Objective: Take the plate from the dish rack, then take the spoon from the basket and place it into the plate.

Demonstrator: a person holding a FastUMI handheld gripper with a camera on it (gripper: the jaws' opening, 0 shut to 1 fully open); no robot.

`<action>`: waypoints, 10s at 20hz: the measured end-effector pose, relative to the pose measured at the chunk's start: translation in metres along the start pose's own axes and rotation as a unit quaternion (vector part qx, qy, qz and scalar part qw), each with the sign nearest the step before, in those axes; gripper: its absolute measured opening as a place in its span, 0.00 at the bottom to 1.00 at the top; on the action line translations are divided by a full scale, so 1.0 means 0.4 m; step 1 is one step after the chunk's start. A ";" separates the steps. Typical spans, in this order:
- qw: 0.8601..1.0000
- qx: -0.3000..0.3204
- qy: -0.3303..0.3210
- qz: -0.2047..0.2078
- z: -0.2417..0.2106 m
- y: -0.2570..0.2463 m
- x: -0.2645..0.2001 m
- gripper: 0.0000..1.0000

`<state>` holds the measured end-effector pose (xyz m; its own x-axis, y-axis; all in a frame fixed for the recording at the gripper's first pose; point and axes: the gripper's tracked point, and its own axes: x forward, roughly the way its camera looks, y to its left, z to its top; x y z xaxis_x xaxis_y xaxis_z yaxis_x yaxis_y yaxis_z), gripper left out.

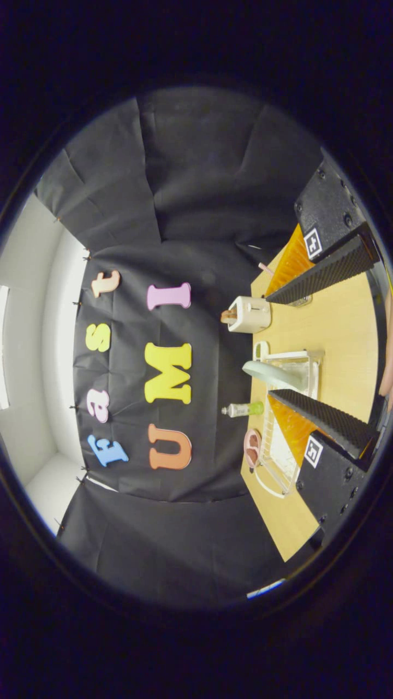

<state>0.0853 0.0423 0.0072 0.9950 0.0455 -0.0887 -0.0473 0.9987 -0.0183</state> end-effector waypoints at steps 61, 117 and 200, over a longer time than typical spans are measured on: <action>0.880 -0.205 0.296 -0.309 0.095 0.199 0.601 0.16; 0.936 0.166 0.308 0.053 -0.461 -0.008 0.210 0.83; 0.993 -0.053 -0.085 0.067 -0.059 0.246 0.153 0.16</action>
<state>0.1393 0.1427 -0.0236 0.9791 0.1908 0.0709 -0.1812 0.9756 -0.1237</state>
